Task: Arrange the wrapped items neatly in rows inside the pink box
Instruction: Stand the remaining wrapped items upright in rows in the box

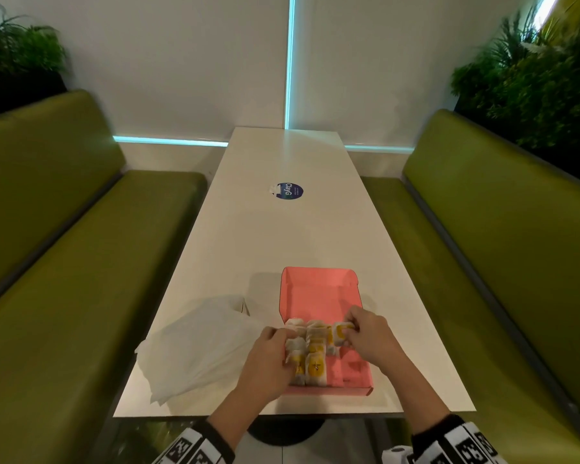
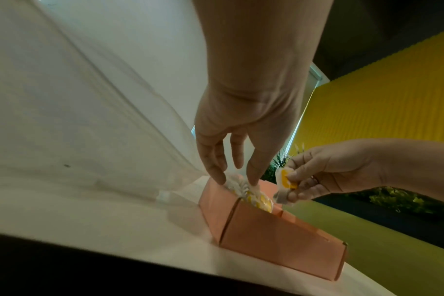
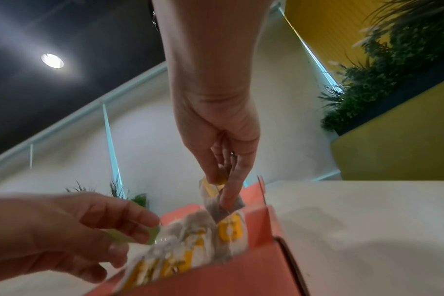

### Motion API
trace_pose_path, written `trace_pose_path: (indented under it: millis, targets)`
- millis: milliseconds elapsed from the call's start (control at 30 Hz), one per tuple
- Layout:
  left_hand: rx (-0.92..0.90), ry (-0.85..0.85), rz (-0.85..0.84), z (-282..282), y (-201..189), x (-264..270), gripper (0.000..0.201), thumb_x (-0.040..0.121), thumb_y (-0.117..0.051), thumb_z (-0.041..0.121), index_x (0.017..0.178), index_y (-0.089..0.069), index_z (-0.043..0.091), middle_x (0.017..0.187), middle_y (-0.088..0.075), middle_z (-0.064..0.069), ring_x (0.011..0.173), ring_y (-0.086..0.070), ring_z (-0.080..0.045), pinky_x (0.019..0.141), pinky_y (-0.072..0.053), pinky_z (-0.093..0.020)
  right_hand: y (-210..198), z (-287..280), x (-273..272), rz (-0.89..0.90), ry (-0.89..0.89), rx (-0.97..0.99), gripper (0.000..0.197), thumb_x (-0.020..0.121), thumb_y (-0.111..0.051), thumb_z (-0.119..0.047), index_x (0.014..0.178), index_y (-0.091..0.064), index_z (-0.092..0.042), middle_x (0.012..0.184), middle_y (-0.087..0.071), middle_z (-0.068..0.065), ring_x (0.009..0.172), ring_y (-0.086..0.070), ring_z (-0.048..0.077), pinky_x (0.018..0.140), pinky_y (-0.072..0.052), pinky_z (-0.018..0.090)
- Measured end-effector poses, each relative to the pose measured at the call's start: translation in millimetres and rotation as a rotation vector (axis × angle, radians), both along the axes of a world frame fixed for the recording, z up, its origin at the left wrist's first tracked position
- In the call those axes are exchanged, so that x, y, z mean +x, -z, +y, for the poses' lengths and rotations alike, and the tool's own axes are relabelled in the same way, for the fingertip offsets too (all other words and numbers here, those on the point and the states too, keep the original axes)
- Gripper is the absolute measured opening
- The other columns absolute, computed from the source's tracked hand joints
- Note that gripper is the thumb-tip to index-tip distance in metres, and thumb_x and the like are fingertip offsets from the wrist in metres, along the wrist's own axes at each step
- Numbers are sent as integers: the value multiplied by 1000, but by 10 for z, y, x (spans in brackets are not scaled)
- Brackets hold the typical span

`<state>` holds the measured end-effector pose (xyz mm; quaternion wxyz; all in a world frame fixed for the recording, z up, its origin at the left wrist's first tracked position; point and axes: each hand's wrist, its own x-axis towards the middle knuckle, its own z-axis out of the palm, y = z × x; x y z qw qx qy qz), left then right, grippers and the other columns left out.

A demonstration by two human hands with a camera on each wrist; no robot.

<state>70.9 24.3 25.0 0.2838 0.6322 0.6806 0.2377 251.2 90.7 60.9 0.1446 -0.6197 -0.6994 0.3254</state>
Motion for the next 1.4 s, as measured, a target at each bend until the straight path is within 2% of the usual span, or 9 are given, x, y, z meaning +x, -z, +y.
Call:
trace_pose_path:
  millis: [133, 267, 400, 533, 767, 900, 1100, 1167, 1400]
  targets:
    - [-52, 63, 88, -13, 82, -7, 53, 85, -64, 19, 132, -42, 31, 133, -40, 5, 112, -49, -12, 93, -42, -17, 226, -7, 8, -42, -7, -107, 14, 82, -47, 1, 80, -51, -13, 91, -60, 14, 84, -66, 32, 76, -55, 43]
    - [-48, 99, 114, -23, 135, -18, 56, 85, -64, 15, 133, -40, 29, 133, -36, 4, 113, -47, -11, 92, -41, -15, 411, -16, -49, -29, 22, -153, 16, 80, -44, 1, 76, -48, -14, 86, -55, 10, 88, -63, 35, 77, -54, 47]
    - [-36, 106, 108, -23, 139, -19, 54, 86, -64, 17, 133, -41, 27, 132, -36, 3, 113, -47, -11, 91, -43, -15, 526, -33, -122, 16, 109, -71, 8, 85, -45, -4, 83, -50, -10, 86, -54, 7, 89, -57, 30, 76, -48, 38]
    - [-36, 118, 89, -31, 136, -27, 53, 85, -64, 16, 132, -43, 25, 132, -37, 1, 111, -48, -12, 90, -47, -19, 617, -69, -181, 75, 196, 18, 5, 88, -50, -6, 92, -49, -9, 91, -56, 11, 83, -55, 25, 75, -49, 37]
    - [-43, 105, 119, -29, 112, -14, 52, 88, -62, 22, 135, -40, 27, 136, -35, 3, 119, -45, -12, 96, -41, -17, 569, -118, -219, 65, 261, 124, 30, 95, -50, -17, 119, -34, -9, 112, -40, 7, 83, -47, 15, 71, -42, 25]
    - [-40, 97, 124, -43, 101, -5, 50, 90, -59, 26, 135, -38, 27, 138, -34, 4, 122, -43, -11, 99, -38, -17, 541, -138, -168, -73, 218, 119, 24, 93, -49, -13, 115, -41, -8, 113, -44, 8, 81, -49, 13, 72, -46, 24]
    - [-48, 102, 110, -35, 114, -12, 52, 88, -63, 25, 135, -39, 26, 137, -34, 3, 120, -45, -11, 97, -37, -14, 614, -172, -203, -301, -2, 71, 24, 93, -47, -17, 112, -58, -9, 110, -58, 6, 87, -51, 14, 75, -39, 19]
    - [-52, 100, 108, -32, 122, -11, 54, 87, -64, 24, 135, -39, 26, 137, -34, 3, 119, -45, -11, 96, -38, -14, 625, -164, -234, -284, -12, 51, 24, 91, -48, -14, 111, -60, -10, 112, -60, 7, 98, -58, 18, 80, -43, 21]
    - [-71, 83, 88, -50, 128, -12, 55, 86, -65, 23, 135, -40, 26, 138, -32, 4, 121, -44, -11, 101, -37, -17, 560, -193, -210, -192, 114, 91, 29, 94, -45, -15, 122, -50, -8, 121, -53, 9, 109, -54, 22, 91, -44, 28]
